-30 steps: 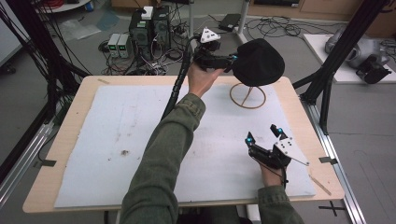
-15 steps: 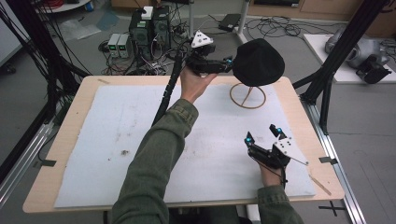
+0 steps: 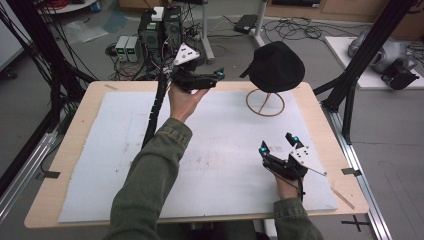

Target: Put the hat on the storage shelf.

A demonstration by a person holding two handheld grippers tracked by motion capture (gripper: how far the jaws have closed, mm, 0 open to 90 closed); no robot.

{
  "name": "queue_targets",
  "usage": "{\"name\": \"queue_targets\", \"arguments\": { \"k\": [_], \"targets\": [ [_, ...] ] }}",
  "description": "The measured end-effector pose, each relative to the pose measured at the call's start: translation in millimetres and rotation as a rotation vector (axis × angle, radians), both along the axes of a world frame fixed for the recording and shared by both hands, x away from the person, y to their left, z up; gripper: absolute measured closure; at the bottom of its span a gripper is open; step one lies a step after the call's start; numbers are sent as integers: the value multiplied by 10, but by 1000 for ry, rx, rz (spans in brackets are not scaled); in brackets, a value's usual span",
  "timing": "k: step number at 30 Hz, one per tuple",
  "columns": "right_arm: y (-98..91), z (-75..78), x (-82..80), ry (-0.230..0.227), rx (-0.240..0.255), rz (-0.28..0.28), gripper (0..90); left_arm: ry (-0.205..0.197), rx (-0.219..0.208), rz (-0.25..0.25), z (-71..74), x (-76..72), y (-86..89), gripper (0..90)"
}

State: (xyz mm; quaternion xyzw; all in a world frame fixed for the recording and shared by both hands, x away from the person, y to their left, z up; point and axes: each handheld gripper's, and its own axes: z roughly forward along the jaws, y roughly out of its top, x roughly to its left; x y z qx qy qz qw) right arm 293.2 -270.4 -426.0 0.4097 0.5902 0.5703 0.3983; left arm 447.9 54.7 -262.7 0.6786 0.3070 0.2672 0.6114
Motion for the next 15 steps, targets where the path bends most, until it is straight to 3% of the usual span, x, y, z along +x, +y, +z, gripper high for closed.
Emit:
{"name": "queue_targets", "arguments": {
  "k": [11, 15],
  "targets": [
    [51, -6, -21, 2, -18, 13, 102, -13, -46, 65, -213, -324, 521, 192],
    [54, -7, -28, -1, -25, 13, 102, -28, -36, 92, -291, -468, 680, 186]
  ]
}}
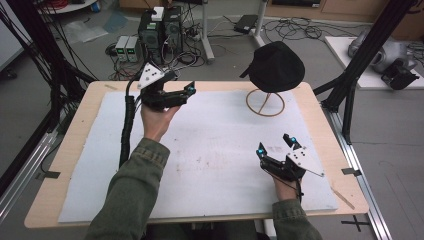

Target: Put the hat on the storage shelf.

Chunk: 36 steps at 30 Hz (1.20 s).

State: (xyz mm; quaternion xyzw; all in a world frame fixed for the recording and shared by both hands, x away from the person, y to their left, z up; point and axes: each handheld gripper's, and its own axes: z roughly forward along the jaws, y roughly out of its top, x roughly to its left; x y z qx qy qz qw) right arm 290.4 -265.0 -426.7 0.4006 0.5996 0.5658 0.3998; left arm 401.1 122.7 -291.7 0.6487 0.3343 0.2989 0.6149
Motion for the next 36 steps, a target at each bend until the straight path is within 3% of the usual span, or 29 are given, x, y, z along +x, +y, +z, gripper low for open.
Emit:
{"name": "queue_targets", "arguments": {
  "k": [10, 17, 22, 28, 31, 36],
  "targets": [
    [60, -6, 1, 9, 8, 21, 102, -30, 4, 85, -281, -447, 402, 186],
    [107, -11, 22, 9, 7, 34, 102, -44, -41, 163, -570, -743, 683, 181],
    [147, -16, 17, 14, -2, 42, 102, -15, -1, 214, -740, -897, 860, 172],
    [157, -18, 18, 16, -5, 45, 102, -13, -14, 261, -915, -1059, 1058, 168],
    [150, -18, 22, 13, -8, 41, 102, 18, -21, 285, -1022, -1113, 1158, 166],
    [150, -20, 17, 21, -6, 35, 102, 32, -17, 314, -1121, -1202, 1286, 162]
  ]
}}
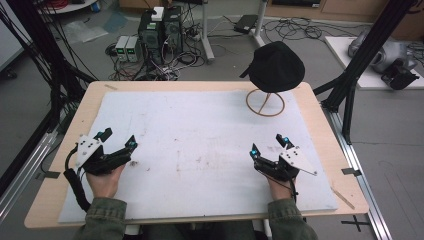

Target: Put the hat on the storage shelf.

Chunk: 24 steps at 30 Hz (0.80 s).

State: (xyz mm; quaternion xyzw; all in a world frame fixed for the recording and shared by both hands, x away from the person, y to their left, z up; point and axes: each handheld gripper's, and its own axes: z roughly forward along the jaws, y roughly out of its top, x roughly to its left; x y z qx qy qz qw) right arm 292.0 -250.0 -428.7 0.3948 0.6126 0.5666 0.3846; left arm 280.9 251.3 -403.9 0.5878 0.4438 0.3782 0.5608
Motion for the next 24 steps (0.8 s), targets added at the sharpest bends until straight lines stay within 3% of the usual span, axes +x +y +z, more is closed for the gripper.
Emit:
{"name": "queue_targets", "arguments": {
  "k": [12, 24],
  "targets": [
    [8, -5, 1, 5, 0, -10, 102, 27, -10, 53, -221, -223, 257, 159],
    [-3, -8, 6, 7, -4, -10, 102, 26, -16, 30, -253, -250, 264, 158]
  ]
}}
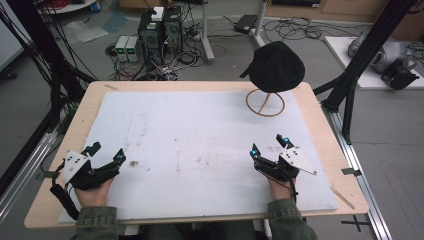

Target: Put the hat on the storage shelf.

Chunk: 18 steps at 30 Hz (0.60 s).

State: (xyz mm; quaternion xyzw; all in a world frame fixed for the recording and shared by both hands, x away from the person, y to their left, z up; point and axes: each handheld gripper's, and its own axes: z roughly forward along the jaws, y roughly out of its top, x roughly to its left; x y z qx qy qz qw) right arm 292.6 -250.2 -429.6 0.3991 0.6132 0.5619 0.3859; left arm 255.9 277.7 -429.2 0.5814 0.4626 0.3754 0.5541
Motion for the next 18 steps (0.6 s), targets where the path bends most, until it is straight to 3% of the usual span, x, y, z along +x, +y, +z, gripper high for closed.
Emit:
{"name": "queue_targets", "arguments": {
  "k": [3, 10, 18],
  "targets": [
    [-8, 2, -3, 1, 2, -5, 102, -5, -34, -1, -26, -16, 34, 158],
    [-41, 8, -27, 3, 8, -13, 102, -33, -49, 25, -36, -44, 96, 158],
    [-105, -7, -25, 13, 44, -28, 102, -31, -61, 25, -44, -54, 104, 158]
  ]
}}
